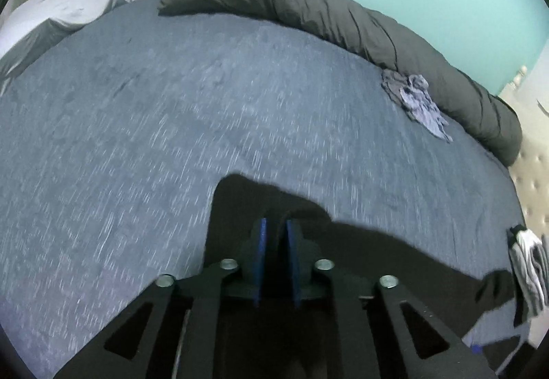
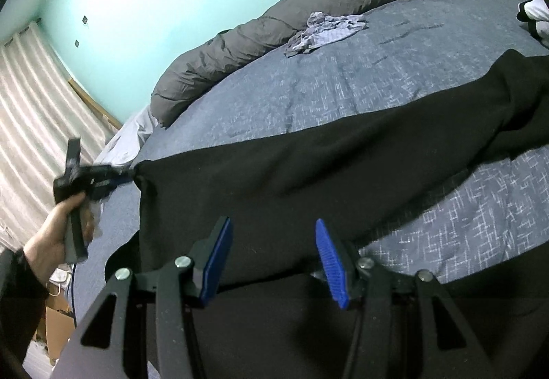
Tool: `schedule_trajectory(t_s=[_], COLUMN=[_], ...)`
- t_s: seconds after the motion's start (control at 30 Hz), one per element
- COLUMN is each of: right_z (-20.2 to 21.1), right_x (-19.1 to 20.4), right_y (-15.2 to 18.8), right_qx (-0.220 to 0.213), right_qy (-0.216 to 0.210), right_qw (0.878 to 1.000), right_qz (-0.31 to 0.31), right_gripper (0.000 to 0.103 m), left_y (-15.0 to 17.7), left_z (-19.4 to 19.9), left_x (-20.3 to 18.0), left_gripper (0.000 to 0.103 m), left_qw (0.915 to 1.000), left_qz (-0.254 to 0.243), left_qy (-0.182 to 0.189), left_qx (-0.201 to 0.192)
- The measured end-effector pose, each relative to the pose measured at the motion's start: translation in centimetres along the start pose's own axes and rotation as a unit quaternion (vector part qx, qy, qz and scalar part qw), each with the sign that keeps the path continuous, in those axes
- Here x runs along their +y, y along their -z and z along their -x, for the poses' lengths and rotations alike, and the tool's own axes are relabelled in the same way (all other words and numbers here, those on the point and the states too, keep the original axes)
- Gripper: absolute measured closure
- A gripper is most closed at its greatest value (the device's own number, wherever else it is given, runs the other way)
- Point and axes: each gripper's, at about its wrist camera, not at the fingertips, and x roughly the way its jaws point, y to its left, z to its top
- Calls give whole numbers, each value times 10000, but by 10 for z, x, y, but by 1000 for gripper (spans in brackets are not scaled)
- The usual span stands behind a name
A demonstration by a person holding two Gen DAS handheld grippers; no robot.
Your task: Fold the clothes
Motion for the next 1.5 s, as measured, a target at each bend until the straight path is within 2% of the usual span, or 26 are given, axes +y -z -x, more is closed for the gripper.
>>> schedule_trajectory(t_s=[0.1,0.33,0.5,0.53,0.6,0.77,1.0,1.07,1.1,1.2,1.33,1.5], right_z=[1,-6,-21,-23,-26,-38,-67,-74,-74,-76,-76,-65], right_x=[1,3,4,5,6,7,9,4,2,-3,-8,-6], right_y=[0,4,10,12,16,18,4,-1,-4,-12,-23,-50], right_qx=[12,200,773,885,1040,1347,1806,1902,1890,1852,1744,1358], right_qy=[-37,-126,-153,-166,-206,-212,-171,-154,-164,-195,-233,-214], right_qw=[10000,9997,9969,9959,9943,9897,9819,9795,9796,9796,9810,9882], right_qz=[2,2,-15,-30,-128,-432,-548,-639,-667,-752,-821,-674], right_gripper=[51,51,51,47,40,40,41,54,66,88,98,99], left_y=[24,75,103,107,115,131,146,148,150,152,154,153], left_z=[12,20,27,30,37,53,61,61,61,60,58,62], left_x=[13,39,51,52,53,55,69,72,74,80,85,87], left_gripper=[58,56,56,56,56,56,53,53,53,53,53,53], left_qw=[9998,9981,9970,9969,9967,9956,9947,9948,9948,9949,9950,9951], left_qz=[-55,-147,-75,-73,-114,-304,-395,-386,-374,-311,-237,-193], left_qy=[47,116,261,275,302,385,465,483,503,582,641,721], left_qx=[184,595,730,737,745,798,828,810,800,768,725,651])
